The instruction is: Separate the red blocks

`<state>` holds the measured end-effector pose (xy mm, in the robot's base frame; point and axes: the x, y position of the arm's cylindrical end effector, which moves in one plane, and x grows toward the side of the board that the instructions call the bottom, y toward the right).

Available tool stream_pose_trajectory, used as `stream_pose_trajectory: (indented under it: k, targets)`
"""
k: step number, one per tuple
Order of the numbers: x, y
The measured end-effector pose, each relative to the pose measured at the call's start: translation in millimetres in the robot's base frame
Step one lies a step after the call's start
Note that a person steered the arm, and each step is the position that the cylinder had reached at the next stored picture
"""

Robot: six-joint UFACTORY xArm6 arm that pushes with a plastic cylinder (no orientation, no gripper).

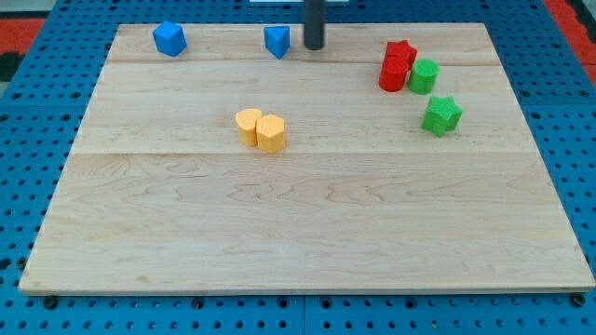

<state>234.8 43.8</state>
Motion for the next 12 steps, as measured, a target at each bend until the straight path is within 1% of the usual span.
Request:
stream_pose_trajectory:
  k: [1, 2, 3, 4, 7, 9, 10, 11, 12]
  targets:
    - [-14.8, 52.2]
    - [-15.0, 91.3]
    - [-17.8, 107.4]
    - [-16.0, 89.1]
    - [-20.5, 89.1]
    - [-19.1, 142.4]
    - [-4.4, 142.8]
    - [22.3, 131.8]
    - [36.5, 83.5]
